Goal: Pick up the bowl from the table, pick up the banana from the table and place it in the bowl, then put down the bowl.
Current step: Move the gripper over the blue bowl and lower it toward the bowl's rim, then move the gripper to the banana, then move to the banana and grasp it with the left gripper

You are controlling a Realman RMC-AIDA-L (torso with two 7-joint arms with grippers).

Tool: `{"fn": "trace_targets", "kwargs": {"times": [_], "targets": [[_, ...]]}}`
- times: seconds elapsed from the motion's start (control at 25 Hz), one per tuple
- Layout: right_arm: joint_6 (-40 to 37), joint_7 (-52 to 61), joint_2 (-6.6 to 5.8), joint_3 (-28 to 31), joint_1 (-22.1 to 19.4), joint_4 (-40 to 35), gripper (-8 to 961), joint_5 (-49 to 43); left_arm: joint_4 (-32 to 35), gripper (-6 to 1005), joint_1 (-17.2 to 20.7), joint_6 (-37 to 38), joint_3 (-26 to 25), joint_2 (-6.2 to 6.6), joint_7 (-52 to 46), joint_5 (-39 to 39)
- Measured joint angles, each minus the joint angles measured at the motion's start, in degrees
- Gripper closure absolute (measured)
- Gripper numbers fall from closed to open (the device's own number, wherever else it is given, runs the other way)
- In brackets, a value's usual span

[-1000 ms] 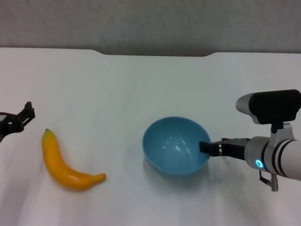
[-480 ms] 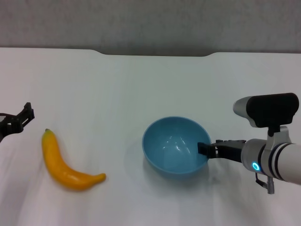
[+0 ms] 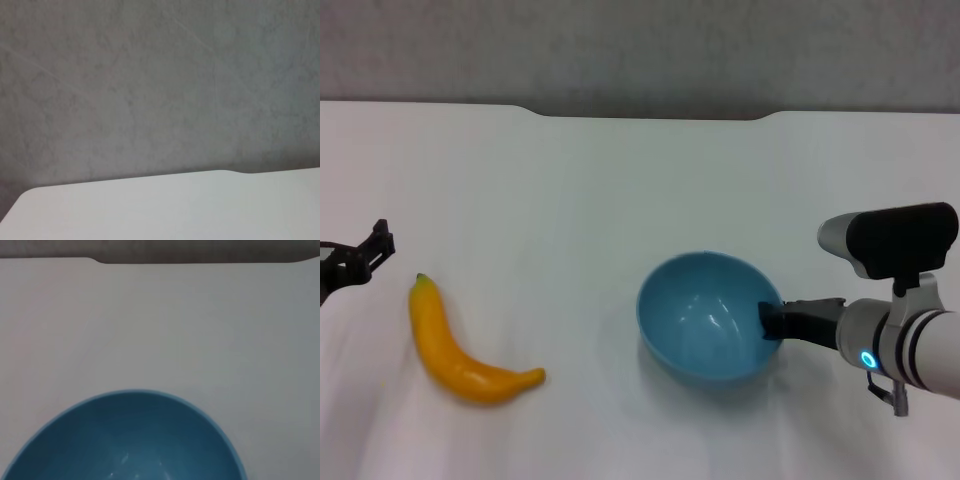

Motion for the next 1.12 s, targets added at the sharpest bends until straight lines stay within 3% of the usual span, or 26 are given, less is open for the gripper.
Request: {"fn": "trace_targets", "kwargs": {"times": [0.28,0.36,0.64,0.92,1.12], "targets": [[-0.3,0.0,-0.08,0.4,-0.4,0.0,805,0.3,0.1,108,-0.3,0.0,0.7,0.00,0.0,0.0],[-0.8,0.0,-0.08,0.4,-0.6,-0.4,918,0.3,0.2,107,-0.3,0.0,0.7,0.00,0.0,-0.2],[-2.8,-0.9,-0.24,2.2,-5.9,-7.5,919,-3.3,-0.8,107,0.0,-0.5,1.0,0.21,-0.4,-2.7],[-2.9,-1.5,-0.27,2.8,-6.6,-8.6,919,-4.3,-4.0,106,0.7,-0.2,2.0,0.53,0.1,-6.5],[-2.9,-1.5,-0.27,2.8,-6.4,-8.7,919,-4.4,-4.1,106,-0.8,2.0,2.5,1.77,1.6,-12.3]]}}
